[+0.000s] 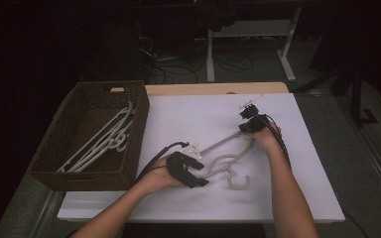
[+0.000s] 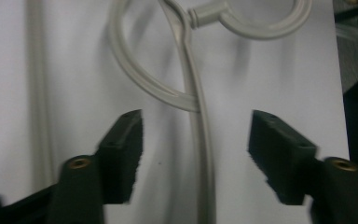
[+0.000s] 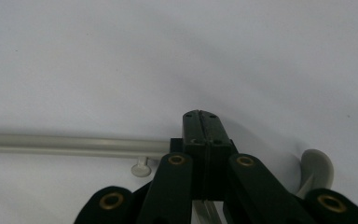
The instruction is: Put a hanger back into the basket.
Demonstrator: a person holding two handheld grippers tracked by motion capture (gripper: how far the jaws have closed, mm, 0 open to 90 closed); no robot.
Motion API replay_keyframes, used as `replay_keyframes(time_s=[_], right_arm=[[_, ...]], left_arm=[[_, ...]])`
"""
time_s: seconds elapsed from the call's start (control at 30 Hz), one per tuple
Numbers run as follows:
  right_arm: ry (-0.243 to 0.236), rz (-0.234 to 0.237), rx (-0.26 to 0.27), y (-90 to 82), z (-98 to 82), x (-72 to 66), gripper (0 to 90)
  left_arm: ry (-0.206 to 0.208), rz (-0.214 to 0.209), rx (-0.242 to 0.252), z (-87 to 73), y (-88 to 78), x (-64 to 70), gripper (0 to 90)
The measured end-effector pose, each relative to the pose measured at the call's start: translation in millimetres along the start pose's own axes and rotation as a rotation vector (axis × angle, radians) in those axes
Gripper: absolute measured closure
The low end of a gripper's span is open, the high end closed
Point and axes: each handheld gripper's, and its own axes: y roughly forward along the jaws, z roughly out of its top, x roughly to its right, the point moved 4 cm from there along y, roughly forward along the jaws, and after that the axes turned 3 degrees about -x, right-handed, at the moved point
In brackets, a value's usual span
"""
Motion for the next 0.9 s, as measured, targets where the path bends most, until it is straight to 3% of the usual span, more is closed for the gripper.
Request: replay_keyframes(time_s=[0.2, 0.4, 0.63, 0.7, 0.8, 0.9], right_arm=[[-0.003, -0.003, -0.004, 0.5, 0.3, 0.0, 89.5], [-0.008, -0.002, -0.005, 0.9, 0.7, 0.1, 89.5], [-0.002, 0.002, -0.007, 1.0, 0.7, 0.2, 89.5], [-0.006, 0.005, -0.008, 0.5, 1.4, 0.7, 89.5], [-0.011, 0.009, -0.005, -1.7, 3.2, 0.7, 89.3], [0.024, 0.055, 0.040, -10.7, 3.8, 0.7, 85.7]], left_arm=[[-0.004, -0.013, -0.079, 1.3, 8.8, -2.0, 58.8], [-0.018, -0.017, -0.088, 1.1, 9.9, -4.2, 71.1], [-0.025, -0.041, -0.094, 1.9, 10.7, -2.8, 79.2], [-0.046, -0.049, -0.089, 2.0, 10.5, -3.2, 79.7], [-0.058, -0.022, -0.103, 1.6, 9.9, -4.9, 80.7], [-0.076, -0.024, -0.097, -0.2, 11.5, -7.2, 81.6]])
